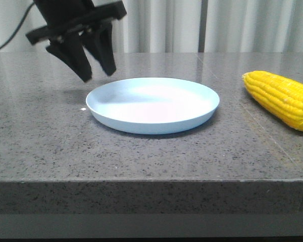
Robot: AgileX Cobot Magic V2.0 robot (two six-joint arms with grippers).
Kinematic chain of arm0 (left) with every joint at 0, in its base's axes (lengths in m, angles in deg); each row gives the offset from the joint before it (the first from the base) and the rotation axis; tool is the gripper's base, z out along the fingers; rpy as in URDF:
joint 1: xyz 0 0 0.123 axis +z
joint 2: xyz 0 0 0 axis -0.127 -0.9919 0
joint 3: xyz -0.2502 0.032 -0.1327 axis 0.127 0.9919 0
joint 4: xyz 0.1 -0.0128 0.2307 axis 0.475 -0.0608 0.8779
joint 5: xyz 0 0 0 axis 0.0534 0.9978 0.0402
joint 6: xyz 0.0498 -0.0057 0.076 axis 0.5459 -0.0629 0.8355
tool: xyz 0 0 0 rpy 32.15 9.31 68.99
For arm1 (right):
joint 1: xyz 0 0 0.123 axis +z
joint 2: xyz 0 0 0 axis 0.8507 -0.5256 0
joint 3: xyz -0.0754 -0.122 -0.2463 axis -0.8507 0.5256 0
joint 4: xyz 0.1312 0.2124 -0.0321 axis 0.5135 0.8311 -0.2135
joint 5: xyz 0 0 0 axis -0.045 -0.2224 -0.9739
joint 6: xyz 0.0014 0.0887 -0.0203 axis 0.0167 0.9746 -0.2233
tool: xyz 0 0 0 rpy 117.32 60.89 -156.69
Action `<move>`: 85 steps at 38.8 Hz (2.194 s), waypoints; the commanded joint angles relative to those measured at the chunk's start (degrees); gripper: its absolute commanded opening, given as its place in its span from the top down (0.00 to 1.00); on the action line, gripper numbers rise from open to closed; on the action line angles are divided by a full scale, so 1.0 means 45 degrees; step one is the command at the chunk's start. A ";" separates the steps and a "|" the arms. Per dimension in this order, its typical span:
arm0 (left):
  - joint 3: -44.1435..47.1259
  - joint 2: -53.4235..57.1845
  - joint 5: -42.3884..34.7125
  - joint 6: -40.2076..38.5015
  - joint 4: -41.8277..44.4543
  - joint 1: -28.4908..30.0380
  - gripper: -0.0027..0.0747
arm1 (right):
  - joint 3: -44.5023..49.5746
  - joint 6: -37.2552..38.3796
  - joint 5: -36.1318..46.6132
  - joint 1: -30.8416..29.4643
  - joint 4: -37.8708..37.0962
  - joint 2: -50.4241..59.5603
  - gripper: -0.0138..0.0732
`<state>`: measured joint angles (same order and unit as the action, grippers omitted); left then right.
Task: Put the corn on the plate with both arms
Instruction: 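Push the plate with the left gripper toward the table centre, then lift the left gripper away from the plate, then lower the right gripper over the yellow corn cob and grasp it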
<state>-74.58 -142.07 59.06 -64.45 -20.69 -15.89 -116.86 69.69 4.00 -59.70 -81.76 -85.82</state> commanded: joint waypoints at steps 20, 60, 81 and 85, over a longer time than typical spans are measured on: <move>0.0310 0.3900 0.1447 -0.1738 0.4842 0.1155 0.99 | -0.0454 -0.0070 0.0945 -0.0074 0.0094 -0.0213 0.10; 1.6276 2.2847 -0.8995 -0.2411 0.4896 0.2216 0.99 | -0.0454 -0.0070 0.0946 -0.0074 0.0204 -0.0213 0.10; 1.6276 2.2967 -0.9092 -0.2411 0.4896 0.2216 0.99 | -0.5159 -0.0070 -0.2297 0.1597 0.1629 -1.0484 0.10; 1.6276 2.2967 -0.9092 -0.2411 0.4896 0.2216 0.99 | -0.6220 -0.0070 -0.3363 0.2139 0.1694 -1.1959 0.10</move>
<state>0.22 -38.07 23.22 -74.70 1.25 -5.98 -139.64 69.69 -9.14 -51.61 -75.05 -136.09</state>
